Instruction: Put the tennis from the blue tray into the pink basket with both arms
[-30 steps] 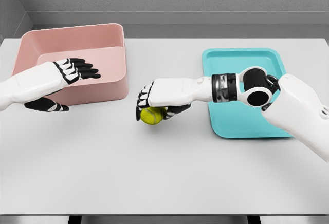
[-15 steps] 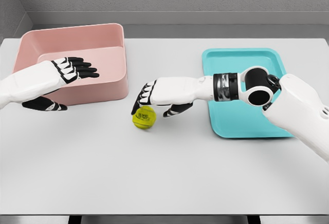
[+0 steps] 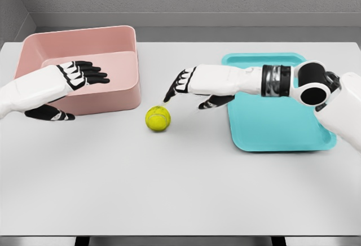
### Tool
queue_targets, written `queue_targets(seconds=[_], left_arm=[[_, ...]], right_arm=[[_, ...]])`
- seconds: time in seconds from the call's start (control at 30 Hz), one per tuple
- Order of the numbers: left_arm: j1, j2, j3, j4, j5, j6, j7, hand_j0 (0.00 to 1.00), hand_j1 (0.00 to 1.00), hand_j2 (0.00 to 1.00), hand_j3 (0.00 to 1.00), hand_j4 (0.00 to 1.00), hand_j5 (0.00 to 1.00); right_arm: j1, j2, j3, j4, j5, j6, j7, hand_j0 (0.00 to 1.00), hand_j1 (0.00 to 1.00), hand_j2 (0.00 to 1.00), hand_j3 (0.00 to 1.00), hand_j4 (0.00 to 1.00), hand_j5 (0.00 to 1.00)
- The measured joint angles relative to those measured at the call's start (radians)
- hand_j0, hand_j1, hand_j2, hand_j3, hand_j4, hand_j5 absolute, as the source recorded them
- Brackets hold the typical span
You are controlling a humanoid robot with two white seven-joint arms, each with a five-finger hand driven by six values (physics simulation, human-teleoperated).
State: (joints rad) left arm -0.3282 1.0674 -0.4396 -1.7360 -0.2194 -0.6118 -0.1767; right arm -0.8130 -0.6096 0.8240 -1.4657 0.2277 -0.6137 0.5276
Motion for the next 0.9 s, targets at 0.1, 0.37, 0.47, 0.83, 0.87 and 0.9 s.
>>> queue_targets(seconds=[0.1,0.37,0.47,0.83,0.87,0.9], left_arm=[[0.0,-0.004,0.003,0.0,0.001,0.0,0.0,1.0,1.0,1.0,1.0,1.0,1.0],[-0.005,-0.015,0.001,0.0,0.002,0.0,0.0,1.0,1.0,1.0,1.0,1.0,1.0],[-0.034,-0.039,-0.001,0.002,0.002,0.0,-0.001,1.0,1.0,1.0,1.0,1.0,1.0],[-0.207,-0.171,-0.056,0.005,-0.006,0.0,-0.017,1.0,1.0,1.0,1.0,1.0,1.0],[-0.216,-0.181,-0.082,0.006,-0.008,0.0,-0.019,1.0,1.0,1.0,1.0,1.0,1.0],[-0.225,-0.19,-0.102,0.007,-0.009,0.0,-0.02,1.0,1.0,1.0,1.0,1.0,1.0]], right_arm=[[0.04,-0.091,-0.056,-0.002,-0.016,0.0,-0.019,1.0,1.0,1.0,1.0,1.0,1.0],[0.078,-0.227,-0.147,-0.004,-0.035,0.0,-0.052,1.0,1.0,1.0,1.0,1.0,1.0],[0.098,-0.25,-0.172,-0.014,-0.036,0.0,-0.051,1.0,1.0,1.0,1.0,1.0,1.0],[0.192,-0.275,-0.255,-0.054,-0.033,0.0,-0.001,1.0,1.0,1.0,1.0,1.0,1.0],[0.192,-0.274,-0.261,-0.056,-0.033,0.0,0.003,1.0,1.0,1.0,1.0,1.0,1.0],[0.192,-0.274,-0.265,-0.058,-0.033,0.0,0.005,1.0,1.0,1.0,1.0,1.0,1.0]])
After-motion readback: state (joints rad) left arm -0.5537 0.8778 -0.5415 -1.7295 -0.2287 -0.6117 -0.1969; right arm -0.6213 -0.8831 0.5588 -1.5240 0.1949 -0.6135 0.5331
